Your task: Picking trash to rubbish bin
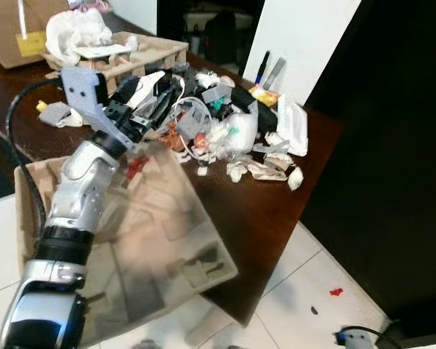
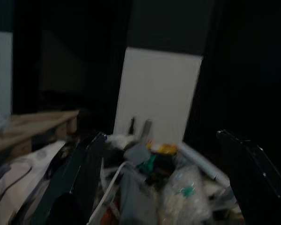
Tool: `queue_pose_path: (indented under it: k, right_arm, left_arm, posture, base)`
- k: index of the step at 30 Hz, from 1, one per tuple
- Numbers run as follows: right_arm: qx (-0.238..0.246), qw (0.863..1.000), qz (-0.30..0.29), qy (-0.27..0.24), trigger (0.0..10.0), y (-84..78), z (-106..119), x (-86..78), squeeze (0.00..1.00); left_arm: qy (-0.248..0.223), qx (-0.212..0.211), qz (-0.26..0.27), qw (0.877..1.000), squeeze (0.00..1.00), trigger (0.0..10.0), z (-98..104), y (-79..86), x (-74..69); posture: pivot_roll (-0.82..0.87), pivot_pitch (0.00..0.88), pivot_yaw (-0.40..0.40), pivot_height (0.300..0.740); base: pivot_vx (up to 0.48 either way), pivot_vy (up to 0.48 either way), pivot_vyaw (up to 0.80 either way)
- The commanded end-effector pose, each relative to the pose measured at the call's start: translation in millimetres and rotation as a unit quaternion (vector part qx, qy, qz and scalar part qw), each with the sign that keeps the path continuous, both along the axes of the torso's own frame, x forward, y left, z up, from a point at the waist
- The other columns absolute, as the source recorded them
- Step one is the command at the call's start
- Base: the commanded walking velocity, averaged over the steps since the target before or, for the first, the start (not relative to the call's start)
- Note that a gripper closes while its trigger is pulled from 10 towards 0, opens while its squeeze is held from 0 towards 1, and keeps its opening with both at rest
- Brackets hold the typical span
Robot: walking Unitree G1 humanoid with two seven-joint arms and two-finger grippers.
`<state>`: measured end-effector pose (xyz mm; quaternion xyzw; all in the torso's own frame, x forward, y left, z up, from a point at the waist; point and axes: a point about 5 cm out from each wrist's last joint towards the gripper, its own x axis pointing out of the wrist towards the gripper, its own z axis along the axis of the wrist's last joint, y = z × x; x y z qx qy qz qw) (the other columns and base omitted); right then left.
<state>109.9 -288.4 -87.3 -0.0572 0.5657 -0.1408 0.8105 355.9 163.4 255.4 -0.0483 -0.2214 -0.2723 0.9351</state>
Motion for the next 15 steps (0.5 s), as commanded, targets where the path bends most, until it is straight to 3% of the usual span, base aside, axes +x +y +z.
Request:
queue_pose_path:
  k: [1, 2, 3, 11, 15]
  right_arm:
    - [-0.002, 1.0, -0.005, 0.012, 10.0, -4.2, -1.3, -11.0, 0.0]
    - [-0.002, 1.0, -0.007, 0.015, 10.0, -4.4, -1.9, -13.5, 0.0]
    - [0.002, 1.0, -0.011, 0.019, 10.0, -1.5, -4.4, -19.5, 0.0]
    - [0.016, 0.999, -0.008, 0.033, 10.0, 10.8, -11.9, -34.0, 0.0]
    - [0.019, 0.999, -0.009, 0.033, 10.0, 13.0, -13.0, -35.9, 0.0]
  left_arm:
    - [0.012, 0.016, 0.02, 1.0, 0.0, 10.0, -3.9, -0.9, 2.9]
    - [0.016, 0.029, 0.041, 0.999, 0.0, 10.0, -3.9, 3.0, 4.4]
    - [0.007, 0.086, 0.092, 0.992, 0.0, 10.0, -0.5, 13.5, 5.3]
    - [-0.035, 0.172, 0.148, 0.973, 0.0, 10.0, 22.3, 34.4, 1.1]
    - [-0.036, 0.214, 0.16, 0.963, 0.0, 10.0, 26.6, 36.7, 2.8]
  posture:
    - [0.05, 0.212, -0.123, 0.74]
    - [0.05, 0.212, -0.123, 0.74]
    - [0.06, 0.231, -0.11, 0.74]
    - [0.1, 0.286, -0.064, 0.74]
    - [0.09, 0.292, -0.053, 0.74]
  base:
    - [0.0, 0.0, 0.0]
    - [0.0, 0.0, 0.0]
    - [0.0, 0.0, 0.0]
    - [0.0, 0.0, 0.0]
    - [0.0, 0.0, 0.0]
